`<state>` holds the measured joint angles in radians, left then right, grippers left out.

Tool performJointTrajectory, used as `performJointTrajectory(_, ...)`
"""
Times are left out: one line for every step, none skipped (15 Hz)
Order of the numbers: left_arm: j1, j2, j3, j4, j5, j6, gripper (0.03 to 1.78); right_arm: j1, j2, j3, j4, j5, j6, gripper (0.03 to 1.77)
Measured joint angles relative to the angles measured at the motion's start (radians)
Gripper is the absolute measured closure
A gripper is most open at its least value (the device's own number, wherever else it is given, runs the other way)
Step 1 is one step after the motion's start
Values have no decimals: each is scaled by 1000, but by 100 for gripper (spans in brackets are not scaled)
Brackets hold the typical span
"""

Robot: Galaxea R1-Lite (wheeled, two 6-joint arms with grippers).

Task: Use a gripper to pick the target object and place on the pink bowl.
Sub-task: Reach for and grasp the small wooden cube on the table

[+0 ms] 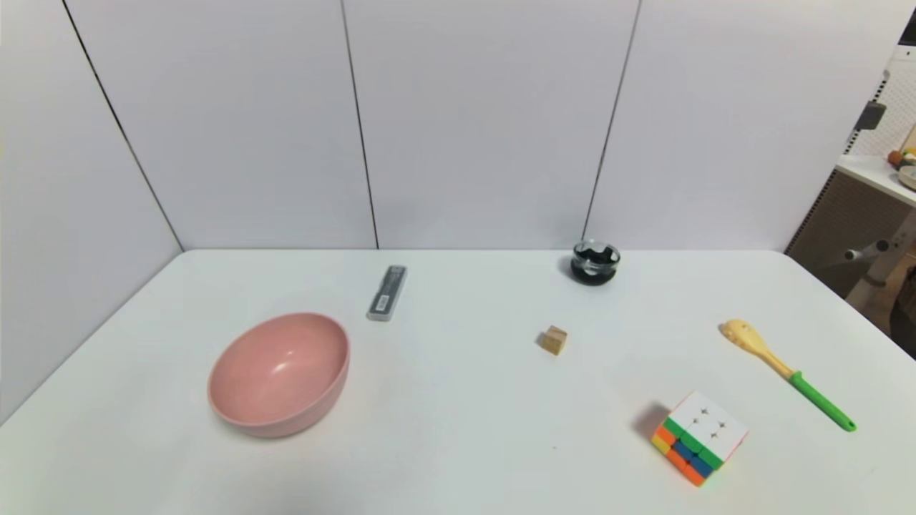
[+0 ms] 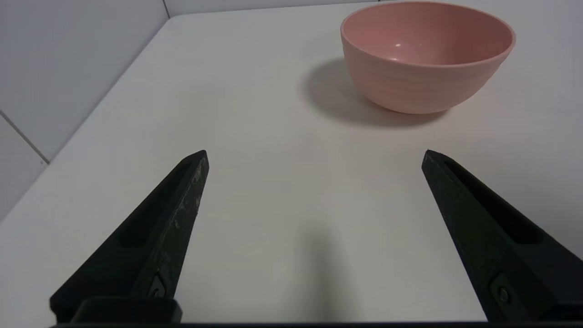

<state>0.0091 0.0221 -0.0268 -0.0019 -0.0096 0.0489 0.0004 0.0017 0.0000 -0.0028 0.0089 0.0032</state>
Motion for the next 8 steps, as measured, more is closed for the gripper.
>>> performJointTrajectory(0,32,-29,0,-3,26,12,0,0,0,0,0,0,10)
performJointTrajectory(1,76,-65,0,-11,57,12,0,0,0,0,0,0,10)
performJointTrajectory(1,136,-111,1,-23,94,12,0,0,0,0,0,0,10)
performJointTrajectory(-1,212,-171,3,-37,139,12,0,0,0,0,0,0,10)
performJointTrajectory(-9,298,-244,6,-55,192,12,0,0,0,0,0,0,10)
performJointTrajectory(-24,393,-327,11,-71,247,12,1,0,0,0,0,0,10)
performJointTrajectory(-51,494,-422,13,-81,302,12,1,0,0,0,0,0,10)
performJointTrajectory(-87,608,-530,18,-92,359,12,1,0,0,0,0,0,10)
